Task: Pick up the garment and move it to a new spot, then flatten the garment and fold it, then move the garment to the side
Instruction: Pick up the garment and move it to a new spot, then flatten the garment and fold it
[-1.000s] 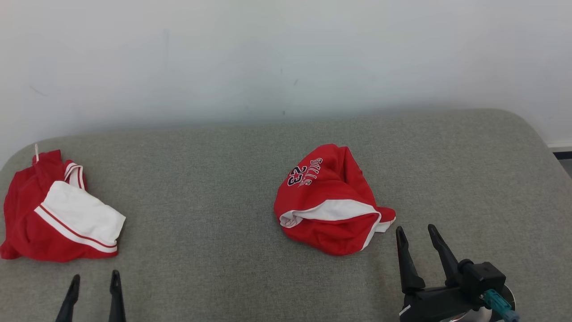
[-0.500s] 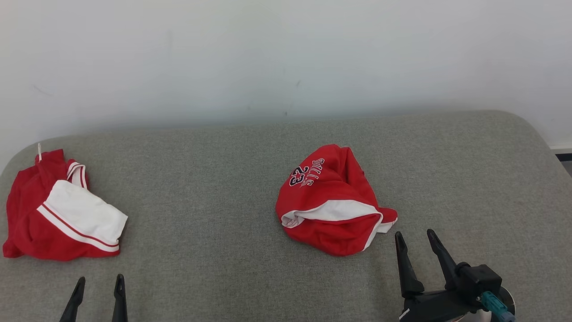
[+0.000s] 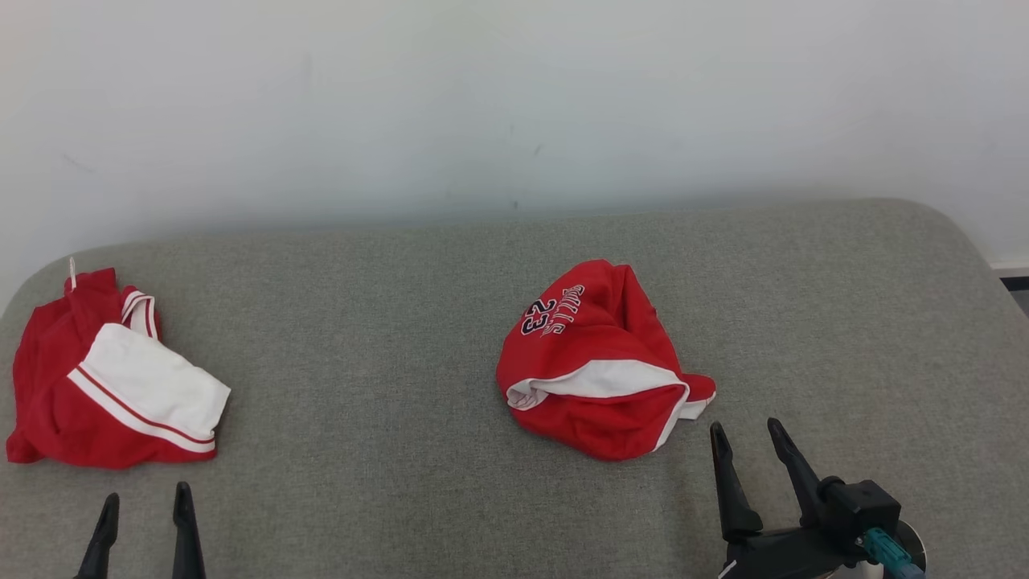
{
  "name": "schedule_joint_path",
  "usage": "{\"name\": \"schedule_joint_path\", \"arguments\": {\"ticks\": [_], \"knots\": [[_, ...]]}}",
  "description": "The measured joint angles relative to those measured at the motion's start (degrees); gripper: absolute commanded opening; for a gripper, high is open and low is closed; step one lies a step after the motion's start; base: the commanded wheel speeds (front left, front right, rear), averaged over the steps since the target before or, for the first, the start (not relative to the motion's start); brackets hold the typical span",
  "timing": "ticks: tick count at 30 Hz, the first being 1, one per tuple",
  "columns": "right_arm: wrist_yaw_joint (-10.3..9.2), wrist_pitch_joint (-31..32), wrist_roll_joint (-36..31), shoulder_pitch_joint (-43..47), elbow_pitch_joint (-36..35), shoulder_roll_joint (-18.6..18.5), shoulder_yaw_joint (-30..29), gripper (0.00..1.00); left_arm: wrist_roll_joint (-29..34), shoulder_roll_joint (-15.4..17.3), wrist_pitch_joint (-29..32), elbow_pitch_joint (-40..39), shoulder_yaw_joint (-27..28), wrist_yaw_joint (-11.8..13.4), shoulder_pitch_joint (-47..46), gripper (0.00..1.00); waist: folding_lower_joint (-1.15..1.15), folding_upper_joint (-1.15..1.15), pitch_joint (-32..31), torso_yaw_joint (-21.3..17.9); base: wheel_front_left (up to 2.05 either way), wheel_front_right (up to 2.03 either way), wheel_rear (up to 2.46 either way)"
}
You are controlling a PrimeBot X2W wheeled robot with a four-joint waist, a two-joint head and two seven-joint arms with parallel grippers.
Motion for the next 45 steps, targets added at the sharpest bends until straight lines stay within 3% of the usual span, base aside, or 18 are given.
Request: {"name": "schedule_joint_path", "arguments": {"ticks": [12, 20, 32, 45], "knots": [[0.0, 0.0, 0.0, 0.17, 0.33, 0.0, -0.45, 1.0, 0.1, 0.29, -0.04, -0.79, 1.21, 0.51, 0.94, 1.0, 0.0, 0.0, -0.34, -0.15, 0.0, 0.0, 0.0], [0.0, 0.0, 0.01, 0.18, 0.94, 0.0, -0.41, 1.0, 0.11, 0.76, -0.04, -0.05, 0.4, -0.54, 1.03, 1.0, 0.0, 0.0, -0.23, -0.17, 0.0, 0.0, 0.0], [0.0, 0.0, 0.07, 0.47, 0.99, 0.0, -0.41, 1.0, 5.83, -1.55, -0.05, -2.3, 2.09, -4.12, 1.06, 1.0, 0.0, 0.0, 0.01, -0.1, 0.0, 0.0, 0.0], [0.0, 0.0, 0.05, 0.69, 1.08, 0.0, -0.41, 1.0, 6.59, -2.74, -0.05, 0.14, 2.3, -7.02, 1.18, 1.0, 0.0, 0.0, -0.07, 0.06, 0.0, 0.0, 0.0]]}}
